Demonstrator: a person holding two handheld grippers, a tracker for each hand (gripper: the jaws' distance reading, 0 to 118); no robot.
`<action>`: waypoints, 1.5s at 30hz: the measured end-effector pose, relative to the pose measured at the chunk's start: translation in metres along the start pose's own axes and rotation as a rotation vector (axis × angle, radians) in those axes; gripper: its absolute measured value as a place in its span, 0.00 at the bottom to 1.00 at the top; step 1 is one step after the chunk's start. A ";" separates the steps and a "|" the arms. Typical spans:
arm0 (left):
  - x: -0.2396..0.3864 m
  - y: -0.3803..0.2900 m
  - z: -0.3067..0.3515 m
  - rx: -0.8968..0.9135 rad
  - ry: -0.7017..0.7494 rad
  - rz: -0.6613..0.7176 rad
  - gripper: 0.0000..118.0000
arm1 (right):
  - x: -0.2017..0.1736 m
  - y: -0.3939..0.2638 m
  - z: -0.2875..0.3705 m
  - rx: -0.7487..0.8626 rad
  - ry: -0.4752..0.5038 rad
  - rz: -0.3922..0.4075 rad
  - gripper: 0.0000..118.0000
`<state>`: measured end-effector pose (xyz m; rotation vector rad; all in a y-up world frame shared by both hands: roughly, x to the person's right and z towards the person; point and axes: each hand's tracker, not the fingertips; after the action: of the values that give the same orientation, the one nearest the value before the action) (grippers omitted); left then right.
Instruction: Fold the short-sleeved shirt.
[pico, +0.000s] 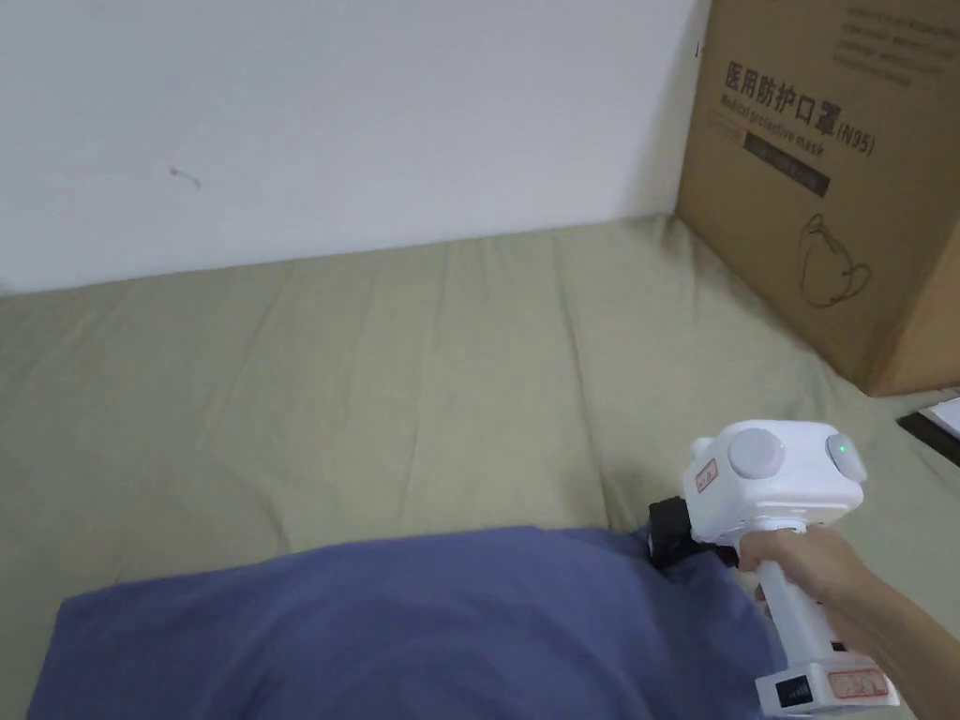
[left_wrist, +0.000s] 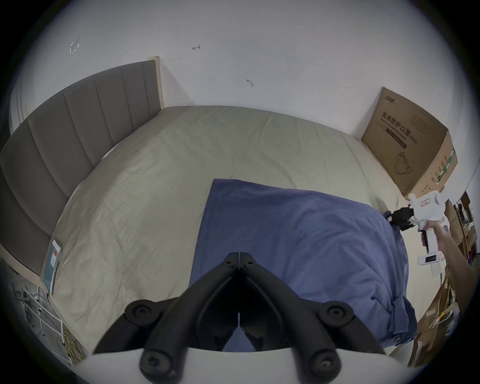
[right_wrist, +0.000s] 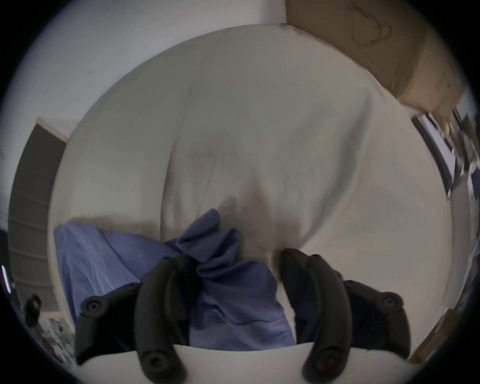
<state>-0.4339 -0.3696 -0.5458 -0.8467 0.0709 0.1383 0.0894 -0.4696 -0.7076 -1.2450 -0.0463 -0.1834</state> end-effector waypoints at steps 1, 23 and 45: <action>0.001 0.002 -0.004 -0.003 0.013 -0.006 0.00 | 0.008 0.009 -0.004 -0.006 -0.003 0.008 0.18; -0.007 0.107 -0.233 -0.290 0.090 -0.091 0.86 | -0.005 0.013 -0.006 -0.023 -0.003 0.060 0.04; -0.004 0.163 -0.118 -0.036 0.020 -0.110 0.01 | -0.003 0.039 0.131 0.200 0.088 0.020 0.04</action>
<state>-0.4629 -0.3522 -0.7443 -0.8856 0.0408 0.0277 0.1010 -0.3336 -0.7031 -1.0363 0.0235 -0.2111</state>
